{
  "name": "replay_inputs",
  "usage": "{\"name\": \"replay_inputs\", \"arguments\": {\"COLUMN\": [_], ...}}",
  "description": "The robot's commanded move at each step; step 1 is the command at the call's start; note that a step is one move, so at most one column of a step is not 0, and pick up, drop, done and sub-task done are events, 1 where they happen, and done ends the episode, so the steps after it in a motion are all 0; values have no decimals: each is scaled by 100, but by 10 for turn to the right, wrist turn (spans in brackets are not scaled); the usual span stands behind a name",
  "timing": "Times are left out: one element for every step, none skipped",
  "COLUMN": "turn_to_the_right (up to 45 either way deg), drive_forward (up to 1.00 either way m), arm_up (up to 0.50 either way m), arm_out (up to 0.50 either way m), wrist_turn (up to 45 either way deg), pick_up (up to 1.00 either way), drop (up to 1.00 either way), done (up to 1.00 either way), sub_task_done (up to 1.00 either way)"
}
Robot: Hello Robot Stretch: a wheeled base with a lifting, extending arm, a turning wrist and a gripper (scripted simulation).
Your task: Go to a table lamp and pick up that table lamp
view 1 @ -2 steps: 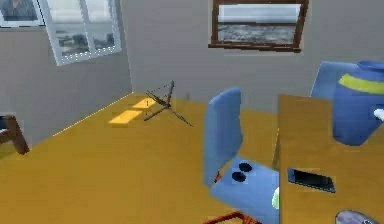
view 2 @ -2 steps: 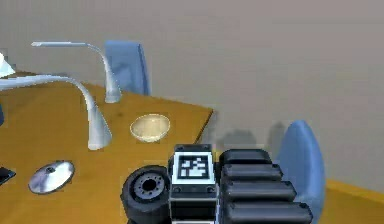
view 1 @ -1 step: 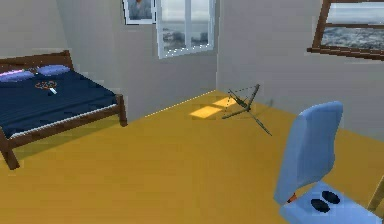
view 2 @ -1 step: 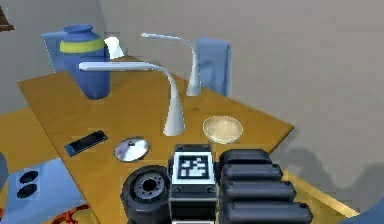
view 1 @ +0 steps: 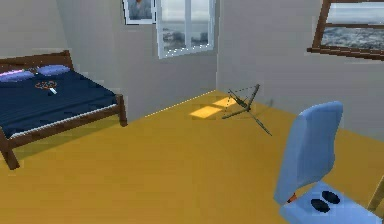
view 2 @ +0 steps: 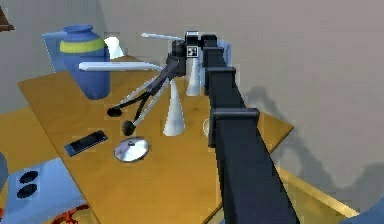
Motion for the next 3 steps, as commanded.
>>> {"name": "replay_inputs", "arguments": {"turn_to_the_right": [0,0,0], "drive_forward": [0,0,0], "arm_up": [0,0,0], "arm_out": [0,0,0], "wrist_turn": [450,450,120], "pick_up": [0,0,0], "drop": [0,0,0], "done": [0,0,0], "sub_task_done": [0,0,0]}}
